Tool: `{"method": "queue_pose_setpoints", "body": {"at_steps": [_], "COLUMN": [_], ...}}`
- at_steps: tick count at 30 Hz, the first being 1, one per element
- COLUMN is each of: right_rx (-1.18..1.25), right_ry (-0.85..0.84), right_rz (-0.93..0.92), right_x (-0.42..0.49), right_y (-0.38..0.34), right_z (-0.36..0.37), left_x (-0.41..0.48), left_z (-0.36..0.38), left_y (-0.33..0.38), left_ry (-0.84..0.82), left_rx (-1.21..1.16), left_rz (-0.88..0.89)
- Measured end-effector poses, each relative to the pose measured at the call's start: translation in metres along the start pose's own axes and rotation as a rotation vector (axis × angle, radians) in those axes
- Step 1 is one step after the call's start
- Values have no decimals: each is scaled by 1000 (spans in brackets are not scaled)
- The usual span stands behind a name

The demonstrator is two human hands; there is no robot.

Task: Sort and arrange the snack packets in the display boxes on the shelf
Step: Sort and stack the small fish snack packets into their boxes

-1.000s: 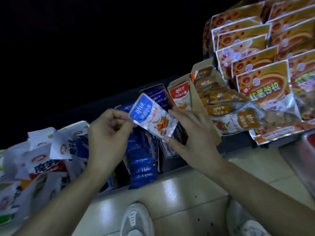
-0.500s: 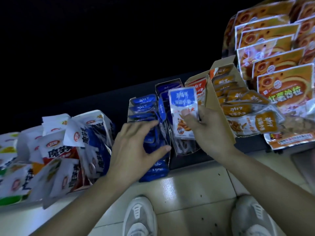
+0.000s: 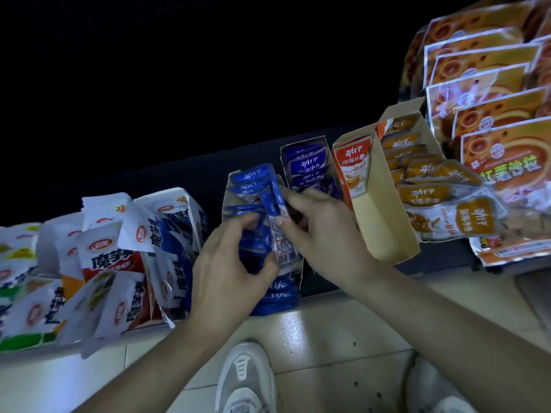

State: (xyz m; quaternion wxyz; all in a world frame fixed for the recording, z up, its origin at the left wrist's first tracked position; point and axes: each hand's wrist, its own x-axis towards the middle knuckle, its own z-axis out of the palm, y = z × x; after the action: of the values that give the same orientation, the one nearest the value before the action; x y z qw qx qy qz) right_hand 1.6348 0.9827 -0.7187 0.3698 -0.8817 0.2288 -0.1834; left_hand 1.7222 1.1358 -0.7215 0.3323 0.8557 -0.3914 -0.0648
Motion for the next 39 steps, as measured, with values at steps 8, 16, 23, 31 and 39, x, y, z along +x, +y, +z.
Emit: {"method": "queue_pose_setpoints", "body": {"at_steps": [8,16,23,31,39], "right_rx": [-189,-1,-227,-6,-55], "right_ry": [-166,99,656,354,354], "right_rz": [-120,-69,153,375,144], "right_x": [-14,-45,-71,-68,-86], "right_y": [5,39,96,146,148], "right_z": [-3,-43,-115,-124,-123], "left_x": [15,33,48,92,116], "left_z": [5,12,42,100,133], "left_y": [6,11,49,122,120], "left_ry": [-23,-46,82,-165,-413], "left_rx": [114,332,184,163,-8], "left_rz": [364,327,391,623,564]}}
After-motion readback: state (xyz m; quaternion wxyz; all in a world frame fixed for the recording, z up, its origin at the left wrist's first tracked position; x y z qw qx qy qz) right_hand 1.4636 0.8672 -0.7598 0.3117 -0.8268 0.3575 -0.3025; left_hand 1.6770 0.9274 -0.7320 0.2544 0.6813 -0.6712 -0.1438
